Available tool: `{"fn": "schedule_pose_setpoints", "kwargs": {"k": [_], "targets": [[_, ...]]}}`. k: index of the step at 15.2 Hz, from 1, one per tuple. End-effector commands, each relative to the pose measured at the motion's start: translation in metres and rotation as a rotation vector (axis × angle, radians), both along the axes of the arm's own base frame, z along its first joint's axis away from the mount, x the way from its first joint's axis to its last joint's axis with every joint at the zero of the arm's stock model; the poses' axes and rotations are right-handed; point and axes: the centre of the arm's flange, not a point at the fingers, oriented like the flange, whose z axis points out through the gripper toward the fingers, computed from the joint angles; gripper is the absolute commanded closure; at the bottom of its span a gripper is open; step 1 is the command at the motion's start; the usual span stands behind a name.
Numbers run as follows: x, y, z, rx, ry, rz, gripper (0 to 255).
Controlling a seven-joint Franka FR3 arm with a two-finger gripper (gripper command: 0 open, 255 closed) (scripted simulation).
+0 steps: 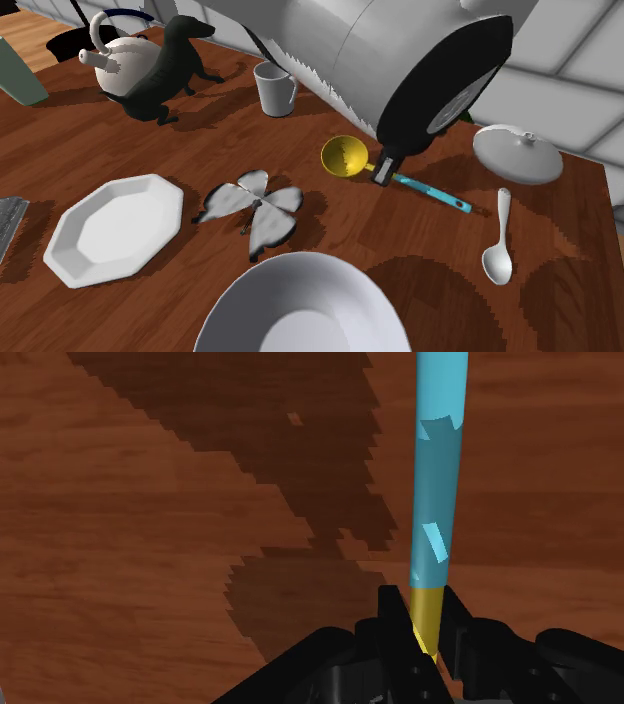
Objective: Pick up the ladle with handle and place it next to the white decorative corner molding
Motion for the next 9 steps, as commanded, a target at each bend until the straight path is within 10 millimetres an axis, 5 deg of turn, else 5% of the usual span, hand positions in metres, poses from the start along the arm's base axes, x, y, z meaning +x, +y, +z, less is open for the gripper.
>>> {"fn": "schedule_pose_setpoints", "kwargs": {"k": [1, 9], "targets": [[0.000, 0.000, 0.011, 0.000, 0.001, 0.000, 255], [0.000, 0.000, 0.053, 0.000, 0.001, 0.000, 255]]}}
